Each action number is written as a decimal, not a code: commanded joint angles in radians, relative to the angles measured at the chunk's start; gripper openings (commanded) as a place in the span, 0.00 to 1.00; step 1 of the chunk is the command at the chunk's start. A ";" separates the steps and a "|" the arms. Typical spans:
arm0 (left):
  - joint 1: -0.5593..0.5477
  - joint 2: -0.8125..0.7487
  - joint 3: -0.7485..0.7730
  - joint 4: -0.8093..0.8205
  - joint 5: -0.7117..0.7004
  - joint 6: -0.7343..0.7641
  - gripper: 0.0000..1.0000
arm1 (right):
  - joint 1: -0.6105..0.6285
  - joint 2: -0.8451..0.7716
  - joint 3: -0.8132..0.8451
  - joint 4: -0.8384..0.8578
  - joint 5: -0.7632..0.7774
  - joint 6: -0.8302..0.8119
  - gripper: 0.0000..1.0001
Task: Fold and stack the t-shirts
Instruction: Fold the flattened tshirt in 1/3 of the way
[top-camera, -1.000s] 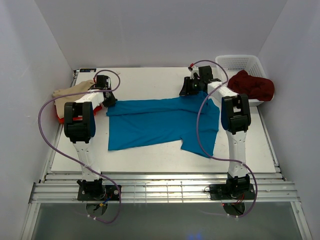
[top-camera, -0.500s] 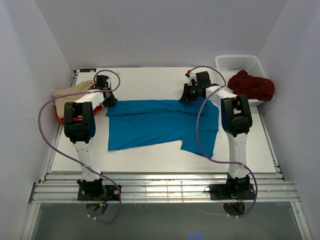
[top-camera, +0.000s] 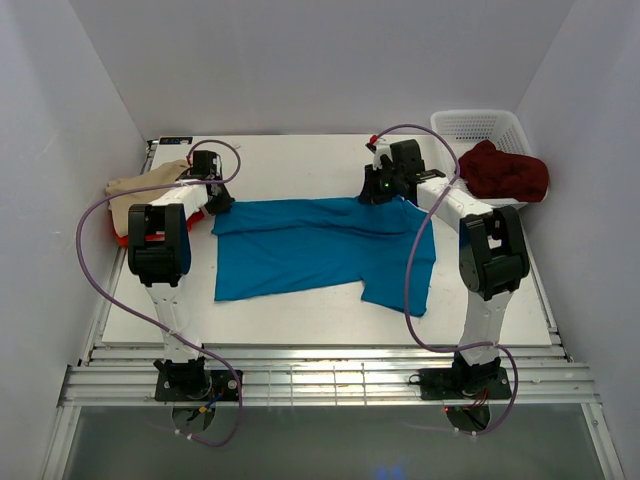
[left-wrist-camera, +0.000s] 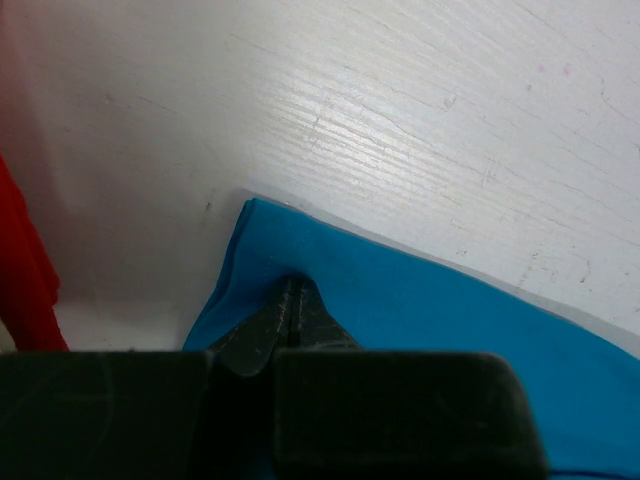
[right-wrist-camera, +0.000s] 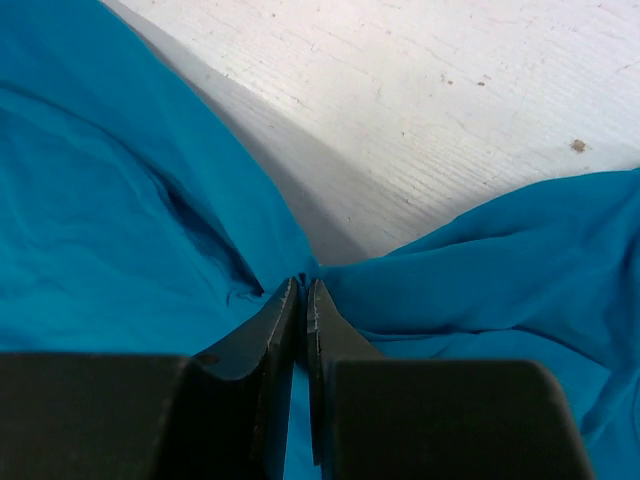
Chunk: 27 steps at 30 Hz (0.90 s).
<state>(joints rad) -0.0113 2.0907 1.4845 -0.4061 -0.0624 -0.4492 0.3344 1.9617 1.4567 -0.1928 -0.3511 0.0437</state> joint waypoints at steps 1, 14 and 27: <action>0.001 -0.049 -0.016 -0.019 -0.002 0.007 0.04 | 0.000 -0.023 -0.013 0.032 0.031 -0.022 0.11; 0.001 -0.086 -0.033 -0.028 -0.016 0.021 0.04 | -0.003 0.108 0.076 0.047 0.072 -0.022 0.33; 0.001 -0.107 -0.073 -0.028 -0.024 0.026 0.04 | -0.035 0.140 0.278 0.044 0.156 0.012 0.42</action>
<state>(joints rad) -0.0113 2.0476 1.4273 -0.4110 -0.0719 -0.4339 0.3233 2.1067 1.6821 -0.1703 -0.2249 0.0387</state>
